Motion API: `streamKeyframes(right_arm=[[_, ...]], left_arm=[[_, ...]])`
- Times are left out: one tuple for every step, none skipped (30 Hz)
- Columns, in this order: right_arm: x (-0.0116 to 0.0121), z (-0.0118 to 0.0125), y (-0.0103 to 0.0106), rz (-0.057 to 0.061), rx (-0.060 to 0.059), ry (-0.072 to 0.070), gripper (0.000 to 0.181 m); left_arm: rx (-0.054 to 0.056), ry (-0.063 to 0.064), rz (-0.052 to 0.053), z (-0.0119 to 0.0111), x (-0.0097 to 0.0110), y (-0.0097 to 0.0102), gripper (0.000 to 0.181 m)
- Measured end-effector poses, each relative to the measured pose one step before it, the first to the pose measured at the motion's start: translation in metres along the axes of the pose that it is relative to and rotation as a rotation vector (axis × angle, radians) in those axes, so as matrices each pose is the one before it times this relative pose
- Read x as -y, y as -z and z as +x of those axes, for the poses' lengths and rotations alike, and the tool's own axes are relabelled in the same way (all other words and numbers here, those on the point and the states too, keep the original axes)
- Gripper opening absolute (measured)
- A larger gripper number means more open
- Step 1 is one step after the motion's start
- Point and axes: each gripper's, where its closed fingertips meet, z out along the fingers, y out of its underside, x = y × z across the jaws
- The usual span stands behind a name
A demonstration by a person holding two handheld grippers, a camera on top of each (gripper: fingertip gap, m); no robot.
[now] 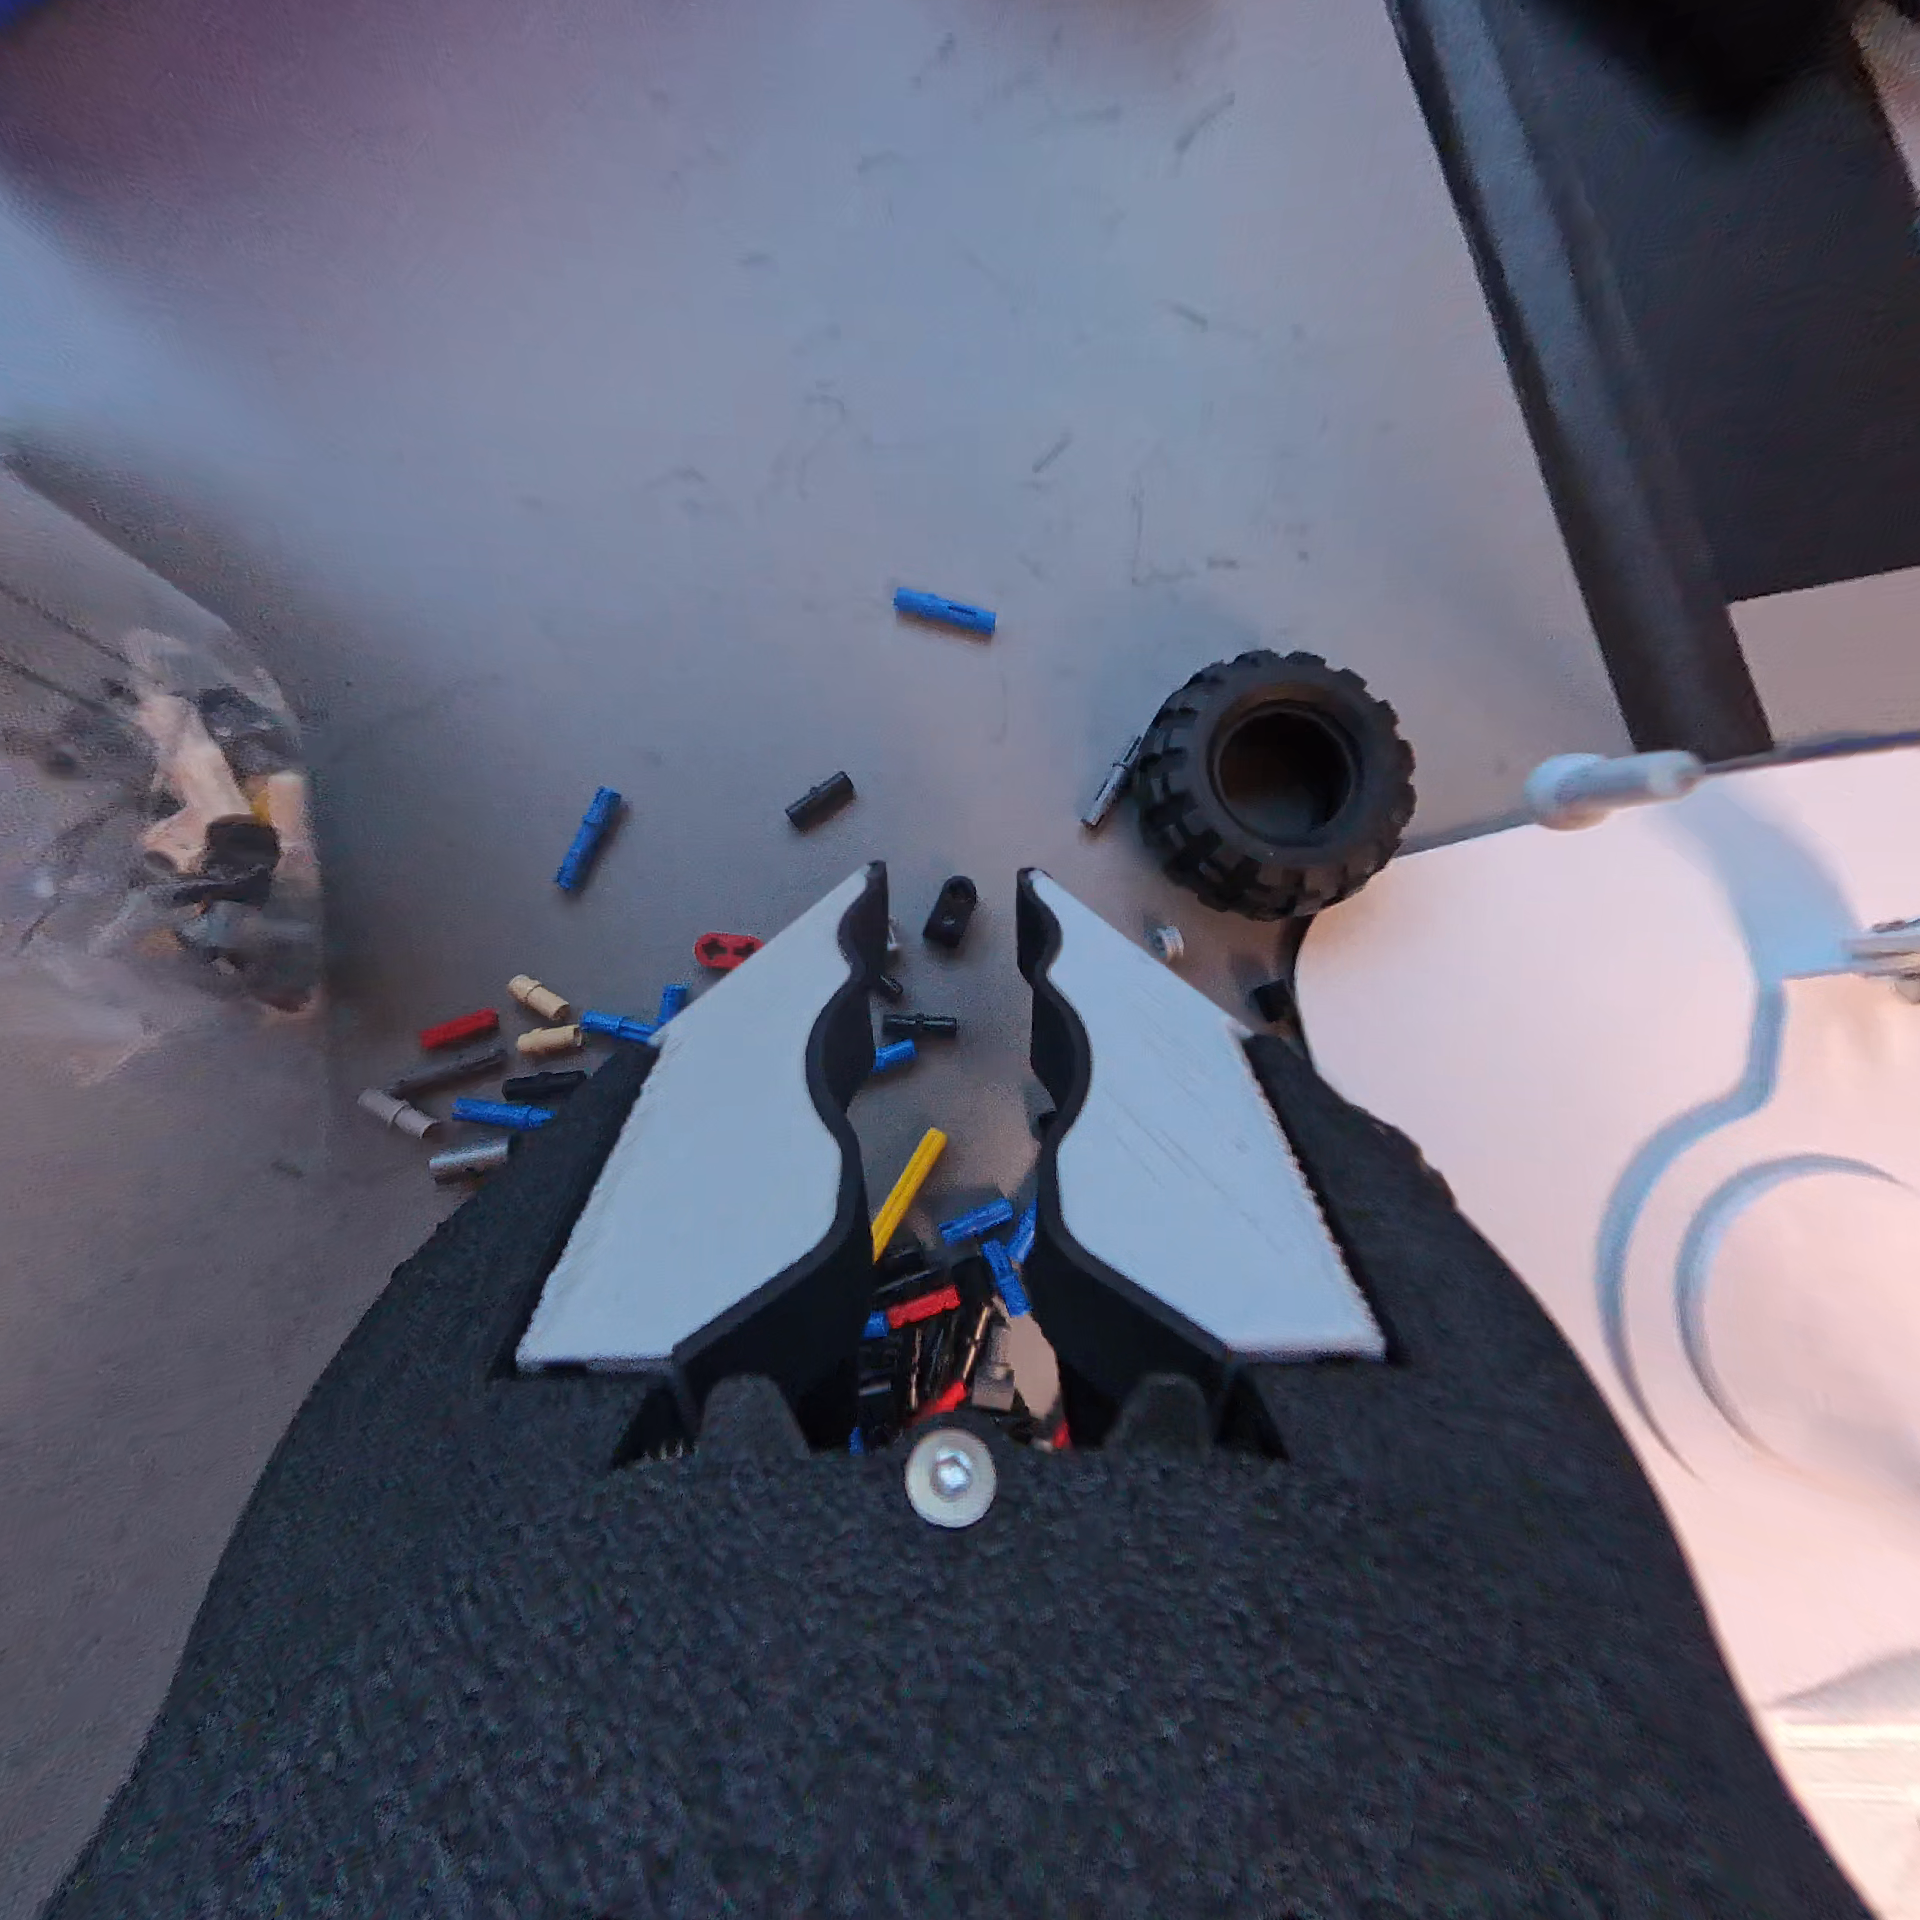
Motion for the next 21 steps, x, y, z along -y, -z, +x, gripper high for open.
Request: streamKeyframes(right_arm=[[-0.00387,0.00126,-0.00584,-0.0177,-0.0075,-0.0257,0.023],[-0.00311,0.00152,-0.00403,-0.0176,-0.0056,-0.0229,0.022],[-0.00354,0.00026,-0.00286,-0.0215,0.0016,-0.0086,0.021],[-0.00321,0.00208,-0.00225,-0.0201,-0.0136,-0.0008,0.017],[-0.00244,0.00085,-0.00162,-0.0143,-0.0074,0.0048,0.013],[-0.00298,0.00008,-0.00121,-0.0189,-0.0025,0.0039,0.007],[-0.00063,-0.00036,-0.00025,-0.0031,0.0006,0.0086,0.007],[0.00025,-0.00172,0.0011,0.0017,0.0116,0.0099,0.007],[0.00582,0.00011,0.00405,0.0359,0.0015,0.0022,0.007],[0.01001,-0.00035,0.00825,0.0528,0.0074,-0.0098,0.007],[0.01676,-0.00317,0.01223,0.0809,0.0209,-0.0055,0.006],[0.02291,-0.00798,0.01504,0.1045,0.0381,0.007,0.006],[0.02478,-0.01312,0.01483,0.0979,0.0542,0.0183,0.006],[0.02424,-0.01788,0.01261,0.0838,0.0673,0.0349,0.006],[0.0206,-0.02157,0.00873,0.0599,0.0822,0.0454,0.006],[0.0129,-0.02136,0.00418,0.018,0.0827,0.0407,0.006],[0.00327,-0.0179,-0.00023,-0.0298,0.0704,0.0301,0.007],[-0.00395,-0.01125,-0.00312,-0.0571,0.0384,0.0308,0.007],[-0.00697,-0.00078,-0.00443,-0.0577,-0.0182,0.0351,0.016],[-0.00702,0.00101,-0.0033,-0.041,-0.0194,0.0293,0.024],[-0.00222,-0.00101,0.0,0.0034,0.0057,0.0042,0.027]], left_arm=[[0.0012,0.0,0.0011,-0.00024,0.00019,0.00034,0.001],[0.0008,0.0006,0.0014,-0.00022,0.00036,0.00034,0.001],[0.0008,0.0008,0.0017,-0.00033,0.0003,0.0004,0.001],[0.0003,0.0011,0.0016,-0.00026,0.00023,0.0002,0.001],[-0.0007,0.0015,0.0009,-0.00021,0.00007,0.00014,0.001],[-0.001,0.0013,0.0002,-0.00019,0.00002,-0.00002,0.001],[-0.0008,0.0006,-0.0004,-0.00008,-0.00019,-0.0001,0.001],[-0.0005,0.0002,-0.0006,-0.00004,-0.00015,-0.00007,0.001],[-0.0002,0.0,-0.0004,0.00003,-0.00005,0.00003,0.001],[0.0001,-0.0003,-0.0002,-0.00003,-0.00004,0.00011,0.001],[0.0006,-0.0001,0.0003,0.00005,0.00019,0.00011,0.001],[0.0001,0.0006,0.0006,0.00003,0.00008,-0.00004,0.001],[-0.0007,0.0008,0.0,0.00024,0.00002,-0.0002,0.001],[-0.0005,0.0006,-0.0012,0.00004,-0.00036,-0.00046,0.001],[-0.0005,0.0005,-0.0016,0.00026,-0.00034,-0.00052,0.001],[-0.0009,0.0003,-0.0014,0.0003,-0.00035,-0.00034,0.001],[-0.0004,-0.0005,-0.001,0.00041,-0.00016,-0.00025,0.001],[-0.0001,-0.0013,-0.0005,0.00052,-0.00004,-0.00027,0.001],[0.0001,-0.0017,0.0002,0.0005,0.00011,-0.0001,0.001],[0.0003,-0.0017,0.0003,0.00058,0.00019,0.0,0.001],[0.0013,-0.0024,0.0002,0.0004,0.00014,0.0002,0.001]])
